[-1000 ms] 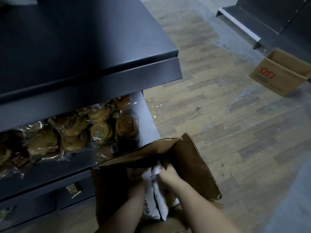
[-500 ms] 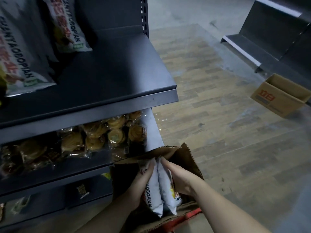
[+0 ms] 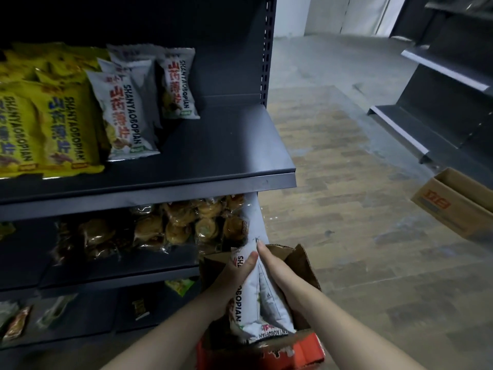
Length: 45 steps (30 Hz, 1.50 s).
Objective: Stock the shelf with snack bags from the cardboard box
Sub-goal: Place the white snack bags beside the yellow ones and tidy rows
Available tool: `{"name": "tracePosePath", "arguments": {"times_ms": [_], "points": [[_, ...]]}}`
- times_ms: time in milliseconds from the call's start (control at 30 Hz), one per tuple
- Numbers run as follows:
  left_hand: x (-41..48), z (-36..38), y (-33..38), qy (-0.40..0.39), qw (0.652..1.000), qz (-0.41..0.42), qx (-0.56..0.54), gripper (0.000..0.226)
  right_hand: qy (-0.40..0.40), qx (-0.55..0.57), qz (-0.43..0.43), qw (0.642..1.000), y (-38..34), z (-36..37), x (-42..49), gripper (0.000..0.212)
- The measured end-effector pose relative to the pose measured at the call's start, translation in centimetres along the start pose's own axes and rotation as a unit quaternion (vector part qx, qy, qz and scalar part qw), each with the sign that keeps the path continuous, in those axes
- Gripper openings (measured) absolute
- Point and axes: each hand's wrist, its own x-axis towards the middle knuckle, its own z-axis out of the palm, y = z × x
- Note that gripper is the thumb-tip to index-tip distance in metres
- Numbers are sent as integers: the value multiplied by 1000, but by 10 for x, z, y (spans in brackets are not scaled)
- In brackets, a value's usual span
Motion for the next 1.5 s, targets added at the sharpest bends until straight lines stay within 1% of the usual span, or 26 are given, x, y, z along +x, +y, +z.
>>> {"name": "tracePosePath", "arguments": {"times_ms": [67,133,167,233,300,333,367,433,500,567,633,700,767,833,867,900,967,1000,1067,1100,1167,1267,1300,1400,1467,1500], "points": [[-8,-1,9,25,1000,11,-7,26,-12,-9,-12,1000,-8,5,-4,86],[-16,-4,20,79,997,15,0,35,-13,-14,-45,999,-19,12,-14,83],[-20,-6,26,94,995,27,14,42,-11,-9,-54,998,-22,14,-18,84],[-26,-11,34,77,993,68,51,49,-20,24,-44,999,-26,15,-24,88],[-35,-16,43,66,989,102,87,48,-64,107,-28,992,-31,14,-32,78],[-40,-19,47,70,986,119,96,49,-93,139,-22,986,-35,13,-37,80],[-44,-22,50,77,982,138,104,51,-126,158,-27,979,-39,13,-42,85],[-55,-23,61,98,969,174,143,62,-195,159,-34,967,-49,16,-52,94],[-64,-24,73,128,953,210,178,72,-237,159,-35,958,-62,20,-59,93],[-70,-25,87,154,936,244,203,73,-260,170,-45,949,-75,23,-67,91],[-75,-27,99,174,926,262,211,76,-254,173,-62,949,-87,25,-76,87],[-76,-31,109,198,919,278,196,78,-232,137,-64,961,-105,32,-88,74],[-76,-34,117,223,917,289,161,78,-191,86,-92,974,-122,40,-94,71],[-75,-36,126,242,918,291,120,72,-114,38,-139,983,-140,51,-96,71],[-75,-36,130,248,919,289,101,68,-79,10,-164,983,-147,57,-95,75],[-75,-36,135,250,921,289,82,68,-49,-16,-194,980,-152,63,-92,82],[-73,-39,145,242,926,284,63,78,11,-62,-234,970,-162,74,-86,96],[-72,-43,152,230,928,285,61,82,32,-75,-240,967,-166,79,-84,92],[-70,-52,164,203,936,281,60,92,62,-88,-252,962,-175,89,-82,65],[-70,-59,169,193,940,274,63,95,68,-89,-260,959,-178,93,-80,55],[-71,-72,179,197,937,278,71,89,72,-88,-283,952,-186,102,-76,48],[-75,-94,190,245,918,305,66,76,105,-87,-339,931,-207,115,-66,41],[-76,-103,193,261,913,310,54,76,120,-77,-354,924,-216,119,-61,39],[-81,-128,203,282,900,331,16,71,169,-47,-405,897,-249,127,-43,42],[-81,-146,208,290,895,339,7,67,193,-41,-430,881,-271,130,-25,48],[-82,-155,211,292,893,342,9,69,206,-42,-436,875,-281,131,-17,52]]}}
